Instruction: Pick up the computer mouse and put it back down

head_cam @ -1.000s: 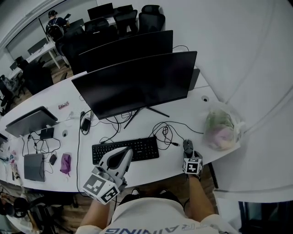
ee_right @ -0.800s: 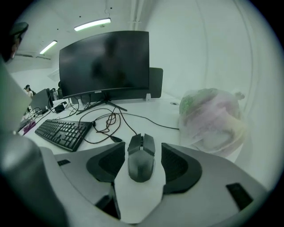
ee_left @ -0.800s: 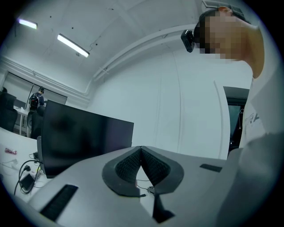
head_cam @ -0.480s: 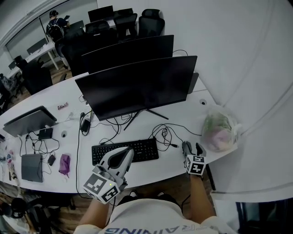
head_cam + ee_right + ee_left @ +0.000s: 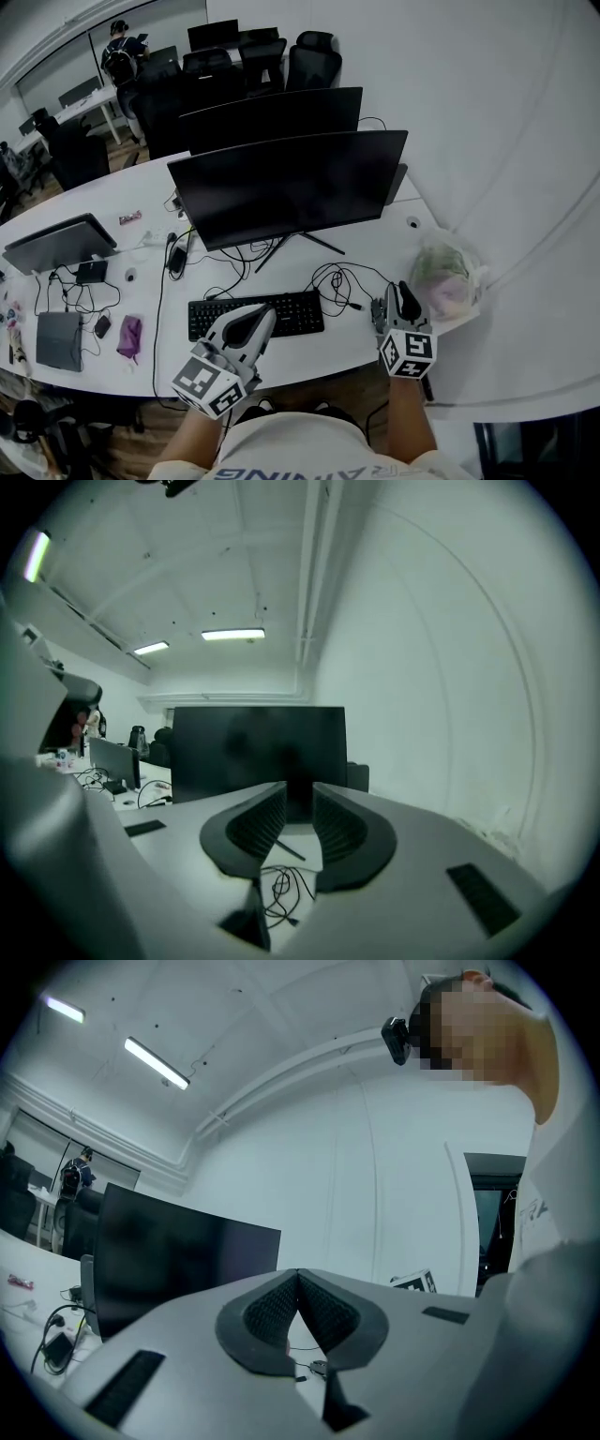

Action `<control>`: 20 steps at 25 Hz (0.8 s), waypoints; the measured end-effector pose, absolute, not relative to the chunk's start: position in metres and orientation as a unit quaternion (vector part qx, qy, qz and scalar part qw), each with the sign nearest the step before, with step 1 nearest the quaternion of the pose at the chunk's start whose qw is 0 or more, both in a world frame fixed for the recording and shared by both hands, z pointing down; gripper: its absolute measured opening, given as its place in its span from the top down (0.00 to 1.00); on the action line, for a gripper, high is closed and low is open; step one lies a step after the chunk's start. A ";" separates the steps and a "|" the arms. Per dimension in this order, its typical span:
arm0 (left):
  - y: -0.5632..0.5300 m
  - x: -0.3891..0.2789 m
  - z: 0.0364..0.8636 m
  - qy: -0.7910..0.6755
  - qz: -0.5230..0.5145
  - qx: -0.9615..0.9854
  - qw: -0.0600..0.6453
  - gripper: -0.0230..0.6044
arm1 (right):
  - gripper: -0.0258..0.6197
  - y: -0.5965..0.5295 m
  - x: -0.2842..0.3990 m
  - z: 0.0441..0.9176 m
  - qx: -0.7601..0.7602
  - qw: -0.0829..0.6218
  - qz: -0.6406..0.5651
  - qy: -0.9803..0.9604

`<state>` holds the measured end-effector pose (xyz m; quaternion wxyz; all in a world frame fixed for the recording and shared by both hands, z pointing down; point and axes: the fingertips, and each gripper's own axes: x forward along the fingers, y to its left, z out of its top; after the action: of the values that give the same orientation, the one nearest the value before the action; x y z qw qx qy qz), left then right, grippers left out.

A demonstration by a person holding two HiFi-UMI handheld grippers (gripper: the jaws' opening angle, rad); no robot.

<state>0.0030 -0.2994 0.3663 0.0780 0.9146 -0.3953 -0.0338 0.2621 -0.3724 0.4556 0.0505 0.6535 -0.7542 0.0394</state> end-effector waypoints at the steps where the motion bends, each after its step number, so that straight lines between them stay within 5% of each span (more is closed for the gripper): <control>1: -0.299 0.002 0.366 -0.396 -0.036 0.914 0.078 0.96 | 0.82 -0.369 0.257 0.441 0.649 0.042 0.026 -0.759; 20: -0.287 -0.016 0.354 -0.392 -0.057 0.916 0.069 0.96 | 0.93 -0.300 0.187 0.328 0.574 -0.007 -0.061 -0.816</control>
<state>-0.0160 -0.2870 0.3539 0.0687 0.9158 -0.3916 -0.0567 0.1867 -0.3005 0.3283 -0.0073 0.5742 -0.8164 -0.0610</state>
